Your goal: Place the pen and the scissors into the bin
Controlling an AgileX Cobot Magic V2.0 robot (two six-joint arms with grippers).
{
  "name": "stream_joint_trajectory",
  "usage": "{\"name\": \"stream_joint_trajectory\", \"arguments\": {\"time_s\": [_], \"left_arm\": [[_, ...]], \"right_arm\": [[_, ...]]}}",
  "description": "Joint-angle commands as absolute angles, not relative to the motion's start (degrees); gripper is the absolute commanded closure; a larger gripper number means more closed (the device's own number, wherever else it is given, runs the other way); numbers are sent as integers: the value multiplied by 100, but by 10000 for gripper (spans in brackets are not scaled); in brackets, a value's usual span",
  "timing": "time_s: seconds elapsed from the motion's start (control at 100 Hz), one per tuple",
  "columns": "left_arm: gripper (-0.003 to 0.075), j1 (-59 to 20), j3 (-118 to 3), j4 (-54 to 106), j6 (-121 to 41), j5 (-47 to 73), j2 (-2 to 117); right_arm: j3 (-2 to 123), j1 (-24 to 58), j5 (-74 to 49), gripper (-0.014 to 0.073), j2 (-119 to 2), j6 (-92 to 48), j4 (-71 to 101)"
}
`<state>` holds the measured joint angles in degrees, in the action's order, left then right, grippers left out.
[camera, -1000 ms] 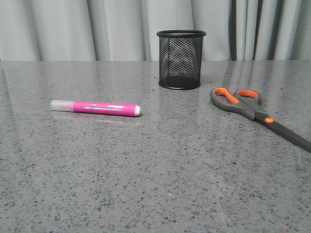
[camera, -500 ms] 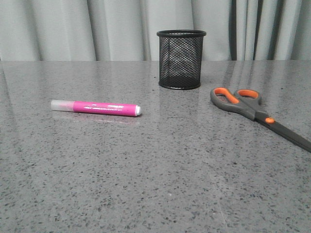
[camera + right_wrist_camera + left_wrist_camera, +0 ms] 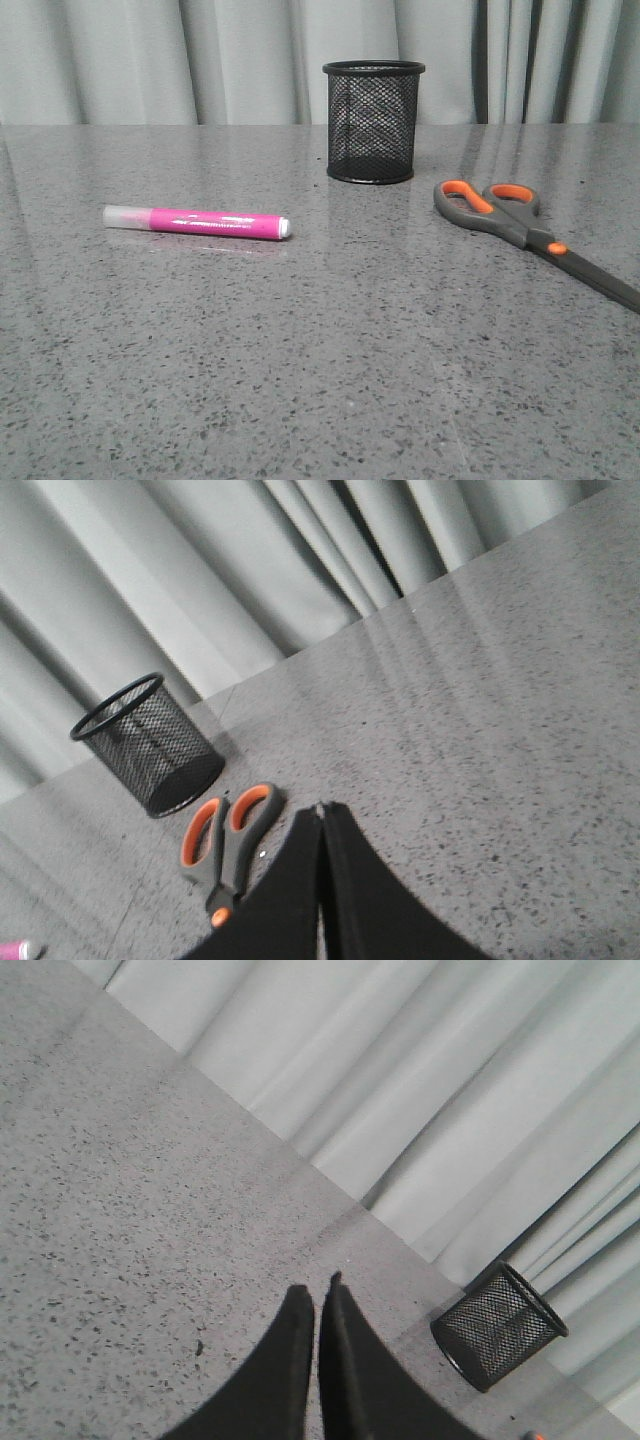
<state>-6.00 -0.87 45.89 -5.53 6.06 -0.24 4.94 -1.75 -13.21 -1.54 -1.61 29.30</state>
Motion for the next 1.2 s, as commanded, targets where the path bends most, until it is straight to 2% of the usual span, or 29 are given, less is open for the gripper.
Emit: {"name": "stream_joint_trajectory", "arguments": {"time_s": [0.0, 0.33, 0.67, 0.77, 0.82, 0.89, 0.96, 1.01, 1.08, 1.19], "left_arm": [[739, -585, -577, 4461, -585, 576, 188], [739, -585, -2430, 2310, -596, 2448, 2182], [738, -585, -3411, 2441, -1493, 2944, 3642], [717, -585, -3496, 2915, -2009, 2944, 3893], [680, -585, -3552, 3237, -2298, 2944, 4040], [599, -585, -3633, 3606, -2697, 2950, 4220], [496, -585, -3721, 3994, -3123, 2967, 4404], [409, -585, -3776, 4288, -3436, 2983, 4518], [323, -585, -3876, 4691, -3941, 3091, 4687], [311, -585, -4088, 5115, -4742, 3483, 5069]], "right_arm": [[991, -193, -1297, 662, -610, -196, 2722], [2941, -193, -2766, 662, -3101, -1536, 2611], [4079, -122, -3682, 652, -4600, -2173, 2773], [4184, -56, -3768, 550, -4754, -2463, 3102], [4211, -45, -3812, 438, -4801, -2517, 3213], [4243, -45, -3824, 274, -4862, -2527, 3239], [4258, -45, -3828, 154, -4874, -2527, 3239], [4257, -45, -3838, 126, -4874, -2555, 3239], [4257, -45, -3851, 129, -4874, -2607, 3239], [4257, -45, -3865, 129, -4874, -2668, 3239]]}}
